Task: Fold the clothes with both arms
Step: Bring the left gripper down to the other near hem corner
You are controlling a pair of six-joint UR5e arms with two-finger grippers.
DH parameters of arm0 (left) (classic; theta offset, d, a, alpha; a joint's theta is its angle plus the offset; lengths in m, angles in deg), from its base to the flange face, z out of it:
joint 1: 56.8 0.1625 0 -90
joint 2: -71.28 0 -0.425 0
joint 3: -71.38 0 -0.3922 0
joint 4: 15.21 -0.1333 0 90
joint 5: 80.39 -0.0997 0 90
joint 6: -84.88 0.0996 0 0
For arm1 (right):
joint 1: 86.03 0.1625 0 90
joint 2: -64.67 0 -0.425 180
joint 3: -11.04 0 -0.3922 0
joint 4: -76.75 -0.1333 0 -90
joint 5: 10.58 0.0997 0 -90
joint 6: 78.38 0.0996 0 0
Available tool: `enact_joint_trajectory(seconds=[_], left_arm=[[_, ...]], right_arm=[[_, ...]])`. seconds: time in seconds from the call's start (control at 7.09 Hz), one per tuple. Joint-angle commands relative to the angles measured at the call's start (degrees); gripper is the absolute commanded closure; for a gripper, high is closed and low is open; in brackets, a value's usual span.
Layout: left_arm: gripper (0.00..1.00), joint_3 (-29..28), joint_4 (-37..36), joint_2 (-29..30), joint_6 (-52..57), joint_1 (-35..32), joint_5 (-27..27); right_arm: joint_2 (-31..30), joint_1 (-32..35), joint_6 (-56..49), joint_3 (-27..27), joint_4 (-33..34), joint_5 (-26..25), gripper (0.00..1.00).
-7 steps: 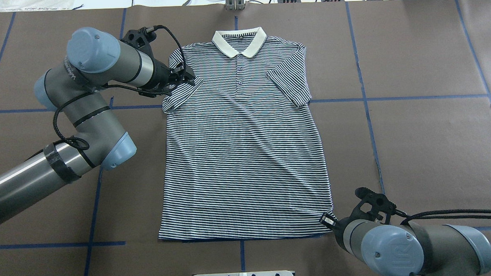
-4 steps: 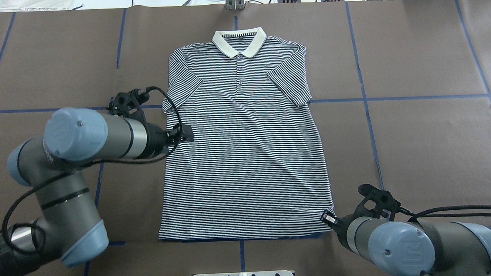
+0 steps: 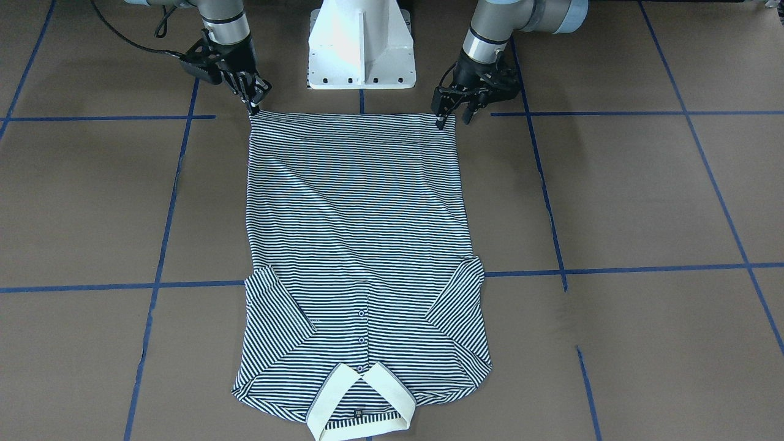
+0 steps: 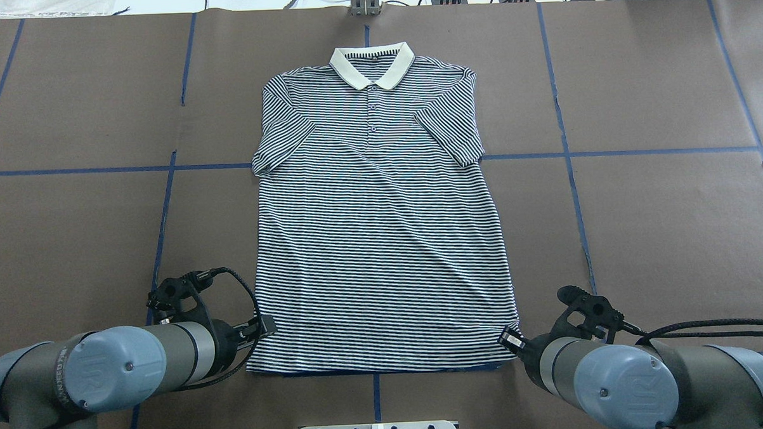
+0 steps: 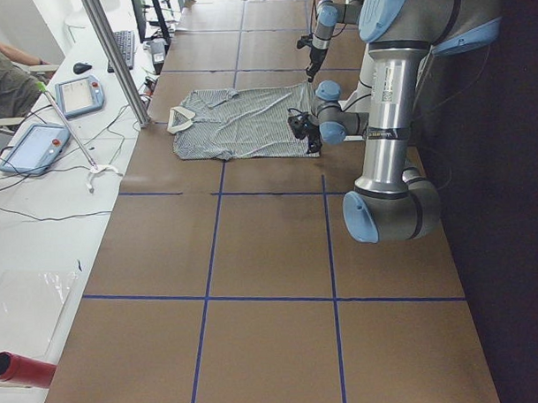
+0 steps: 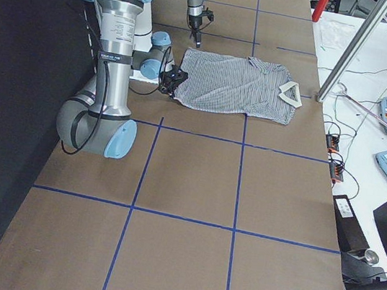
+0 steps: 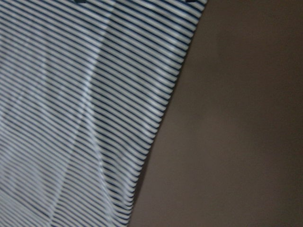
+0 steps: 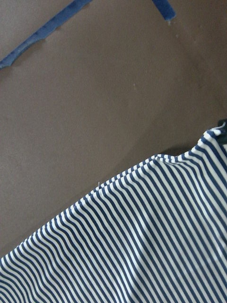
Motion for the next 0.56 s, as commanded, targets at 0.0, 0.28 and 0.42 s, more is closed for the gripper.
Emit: enact_joint_trajectory(seconds=[0.0,0.28,0.42], left_arm=[[0.27,0.0,-4.8,-0.4,-0.3,3.2,-0.5],[0.30,-0.3,-4.9,-0.1,-0.3,3.6,-0.5],[0.33,-0.4,-4.9,0.0,-0.3,3.8,-0.5]], right_arm=[[-0.1,0.0,0.0,0.0,0.0,0.0,1.00],[-0.1,-0.1,0.0,0.1,0.0,0.0,1.00],[-0.2,0.0,0.0,0.1,0.3,0.0,1.00]])
